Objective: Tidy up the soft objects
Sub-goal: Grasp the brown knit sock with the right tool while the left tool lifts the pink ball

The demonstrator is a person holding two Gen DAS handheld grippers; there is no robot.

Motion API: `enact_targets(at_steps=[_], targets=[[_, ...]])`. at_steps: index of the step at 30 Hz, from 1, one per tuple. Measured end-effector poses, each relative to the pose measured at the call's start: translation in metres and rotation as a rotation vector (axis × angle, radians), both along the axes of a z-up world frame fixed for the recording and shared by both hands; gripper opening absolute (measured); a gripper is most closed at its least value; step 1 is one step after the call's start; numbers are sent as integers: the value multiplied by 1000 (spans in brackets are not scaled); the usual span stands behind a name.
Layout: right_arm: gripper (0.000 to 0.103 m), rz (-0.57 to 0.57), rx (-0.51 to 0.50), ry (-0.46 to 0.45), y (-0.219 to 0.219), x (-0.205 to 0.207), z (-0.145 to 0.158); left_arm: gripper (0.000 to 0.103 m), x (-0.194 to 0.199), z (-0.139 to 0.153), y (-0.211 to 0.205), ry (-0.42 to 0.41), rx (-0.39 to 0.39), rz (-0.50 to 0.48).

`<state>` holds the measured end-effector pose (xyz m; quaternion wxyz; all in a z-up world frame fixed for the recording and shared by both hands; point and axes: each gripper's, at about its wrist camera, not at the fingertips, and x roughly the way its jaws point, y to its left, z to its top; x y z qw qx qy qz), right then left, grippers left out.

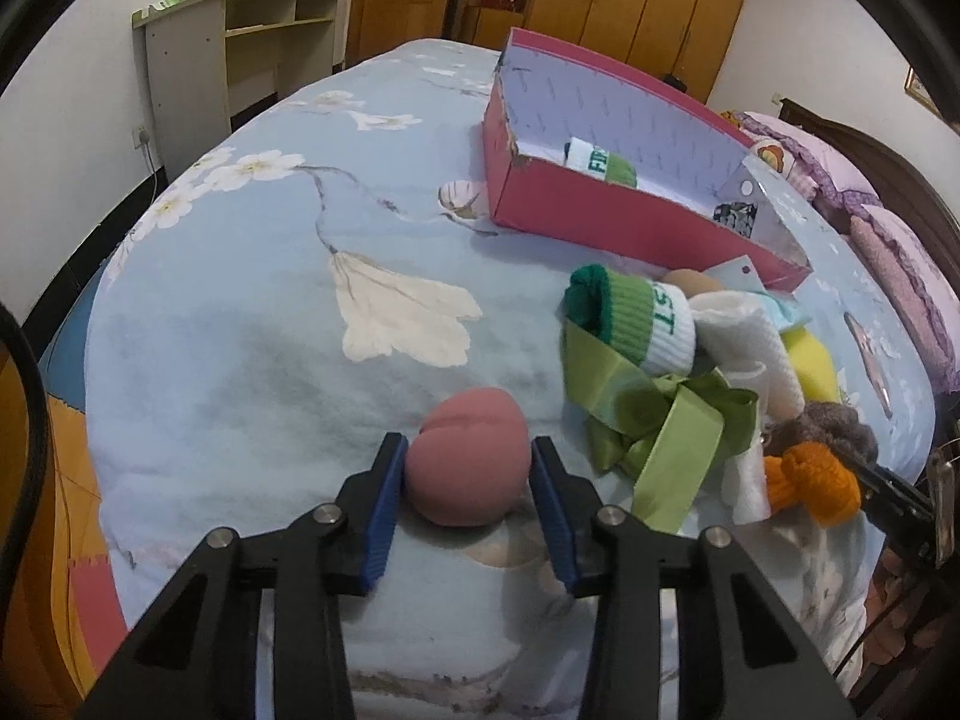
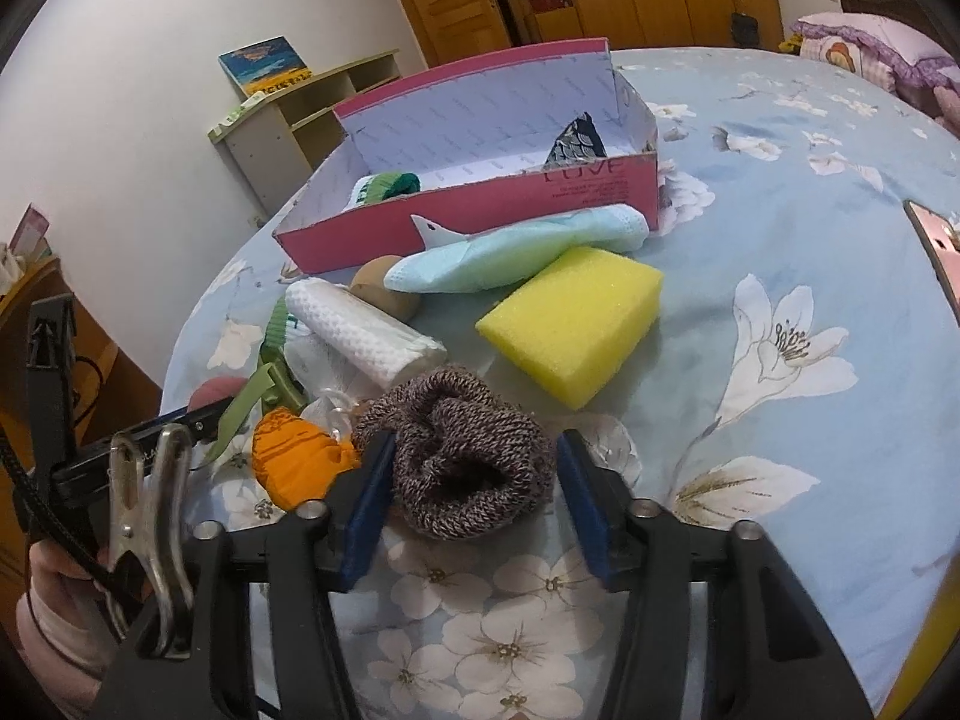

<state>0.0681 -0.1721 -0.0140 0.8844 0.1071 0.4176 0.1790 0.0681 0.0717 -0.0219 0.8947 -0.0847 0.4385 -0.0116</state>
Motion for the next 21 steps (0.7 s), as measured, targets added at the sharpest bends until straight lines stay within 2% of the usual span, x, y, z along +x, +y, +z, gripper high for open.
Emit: enact_targets(at_steps=[3,11,16,21], targets=[[42,1,13,1,-1,1,-2,44,2,-1,-2,2,10,-9],[33,15,-27,-33,5,-3,1,43,3,-4,-3,4,20,-11],[30,7,-26,-42,2,-6,6,39,1,-2,2,-8,-16,-7],[29,-8,-39,-69,-1,-16,12,38,-7,4,2,-30,-14,-16]])
